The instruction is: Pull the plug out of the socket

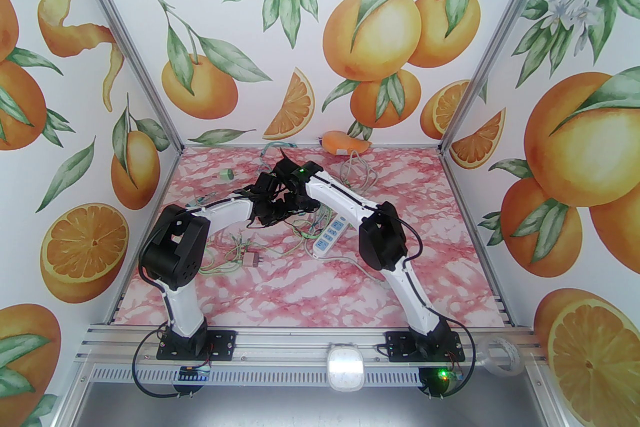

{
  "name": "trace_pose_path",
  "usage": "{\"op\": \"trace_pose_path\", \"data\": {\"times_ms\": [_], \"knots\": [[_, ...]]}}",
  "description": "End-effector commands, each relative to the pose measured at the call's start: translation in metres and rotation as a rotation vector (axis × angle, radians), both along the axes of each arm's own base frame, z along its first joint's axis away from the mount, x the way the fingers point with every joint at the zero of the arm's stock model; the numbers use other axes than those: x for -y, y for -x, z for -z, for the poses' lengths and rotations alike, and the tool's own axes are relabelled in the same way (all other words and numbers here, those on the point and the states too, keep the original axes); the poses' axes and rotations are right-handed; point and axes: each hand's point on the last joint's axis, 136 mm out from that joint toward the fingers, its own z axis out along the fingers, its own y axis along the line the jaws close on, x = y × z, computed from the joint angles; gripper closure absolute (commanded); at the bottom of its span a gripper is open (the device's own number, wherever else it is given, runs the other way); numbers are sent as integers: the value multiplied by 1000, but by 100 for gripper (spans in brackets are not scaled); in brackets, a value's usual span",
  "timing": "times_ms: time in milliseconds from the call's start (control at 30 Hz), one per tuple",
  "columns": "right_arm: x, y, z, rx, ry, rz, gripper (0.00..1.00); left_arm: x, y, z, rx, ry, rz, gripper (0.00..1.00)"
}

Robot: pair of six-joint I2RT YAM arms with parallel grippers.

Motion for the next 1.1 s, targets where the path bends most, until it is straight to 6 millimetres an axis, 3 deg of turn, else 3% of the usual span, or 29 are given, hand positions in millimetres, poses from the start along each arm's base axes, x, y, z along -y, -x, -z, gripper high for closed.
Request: {"op": "trace_pose_path", "data": {"times_ms": [0, 167, 333, 600, 800, 933, 1067], "knots": [[-68, 24, -53, -26, -365, -122, 73, -25, 104, 104, -395, -208, 88, 77], [-42, 4, -61, -37, -446, -41, 73, -25, 104, 104, -395, -205, 88, 77], [-38, 6, -56, -29, -398, -44, 73, -24, 102, 104, -391, -202, 88, 77], [-71, 40, -40, -2, -163, -188, 73, -22, 102, 106, -396, -200, 93, 78], [-88, 57, -24, -42, -154, -221, 74, -21, 101, 106, -396, -199, 98, 78], [-80, 46, -32, -28, -180, -196, 74, -22, 102, 107, -399, -201, 100, 78], [-61, 23, -46, -42, -309, -105, 74, -22, 103, 107, -401, -202, 100, 78]]}}
